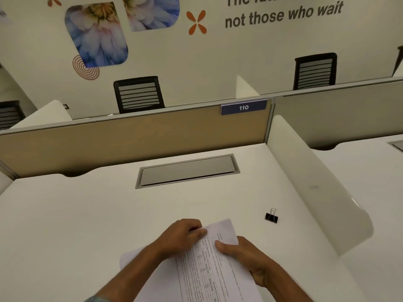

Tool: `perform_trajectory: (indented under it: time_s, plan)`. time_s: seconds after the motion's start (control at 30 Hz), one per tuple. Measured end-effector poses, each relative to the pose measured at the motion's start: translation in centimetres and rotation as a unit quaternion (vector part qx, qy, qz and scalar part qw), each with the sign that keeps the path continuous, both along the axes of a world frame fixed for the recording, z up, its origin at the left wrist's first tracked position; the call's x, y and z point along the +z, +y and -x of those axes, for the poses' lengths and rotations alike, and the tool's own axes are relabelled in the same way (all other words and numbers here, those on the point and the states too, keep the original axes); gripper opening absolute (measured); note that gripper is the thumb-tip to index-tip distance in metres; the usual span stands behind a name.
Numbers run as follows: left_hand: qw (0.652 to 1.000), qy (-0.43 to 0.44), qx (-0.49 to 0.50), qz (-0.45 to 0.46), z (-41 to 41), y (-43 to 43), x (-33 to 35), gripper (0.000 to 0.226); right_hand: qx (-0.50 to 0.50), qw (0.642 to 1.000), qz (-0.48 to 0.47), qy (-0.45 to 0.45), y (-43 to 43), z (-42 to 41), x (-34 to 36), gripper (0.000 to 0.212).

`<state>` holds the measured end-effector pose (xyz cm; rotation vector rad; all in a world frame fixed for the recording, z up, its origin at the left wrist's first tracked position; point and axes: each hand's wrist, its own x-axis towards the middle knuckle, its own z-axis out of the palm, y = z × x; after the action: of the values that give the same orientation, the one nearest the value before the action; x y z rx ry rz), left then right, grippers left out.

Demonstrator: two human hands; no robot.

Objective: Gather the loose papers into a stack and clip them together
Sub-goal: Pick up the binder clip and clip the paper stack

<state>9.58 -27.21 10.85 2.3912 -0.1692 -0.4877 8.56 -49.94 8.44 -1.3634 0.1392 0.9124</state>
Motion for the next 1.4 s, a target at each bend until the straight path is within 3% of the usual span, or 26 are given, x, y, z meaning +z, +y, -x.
perform_trajectory:
  time_s: [0.13, 0.43, 0.7, 0.83, 0.9, 1.0, 1.07, 1.13, 1.2, 1.4]
  plan:
    - [0.996, 0.064, 0.004, 0.065, -0.9, 0.0, 0.3, 0.03, 0.013, 1.0, -0.002, -0.005, 0.1, -0.6, -0.2, 0.05]
    - [0.98, 0.16, 0.035, 0.113, -4.1, -0.1, -0.3, 0.029, -0.033, 0.997, 0.065, -0.009, 0.1, -3.2, -1.3, 0.061]
    - [0.978, 0.162, 0.07, 0.111, -5.5, -1.4, -1.9, 0.033, -0.052, 0.993, 0.106, -0.023, -0.7, -4.9, -2.9, 0.062]
    - [0.979, 0.151, 0.073, 0.118, -6.6, -1.9, -1.9, 0.031, -0.083, 0.987, 0.112, -0.084, -2.1, -6.0, -3.4, 0.056]
    - [0.98, 0.14, 0.08, 0.114, -7.1, -1.7, -1.7, 0.032, -0.172, 0.965, 0.135, -0.142, -3.9, -6.6, -4.0, 0.047]
    - [0.982, 0.105, 0.108, 0.11, -7.9, -1.1, -1.4, 0.033, -0.349, 0.863, 0.27, -0.244, -7.9, -7.7, -5.7, 0.024]
    - [0.983, 0.075, 0.125, 0.107, -8.1, -0.6, -1.2, 0.035, -0.371, 0.82, 0.349, -0.26, -10.2, -8.4, -6.7, 0.015]
    - [0.983, 0.053, 0.14, 0.109, -8.3, -0.1, -0.9, 0.036, -0.323, 0.84, 0.361, -0.244, -11.5, -9.1, -7.9, 0.035]
    - [0.981, 0.042, 0.152, 0.113, -8.3, 0.1, -0.6, 0.036, -0.276, 0.864, 0.354, -0.229, -12.1, -9.5, -8.9, 0.042]
    - [0.978, 0.035, 0.168, 0.116, -8.0, 0.0, 0.1, 0.037, -0.269, 0.867, 0.325, -0.266, -11.8, -10.1, -9.8, 0.004]
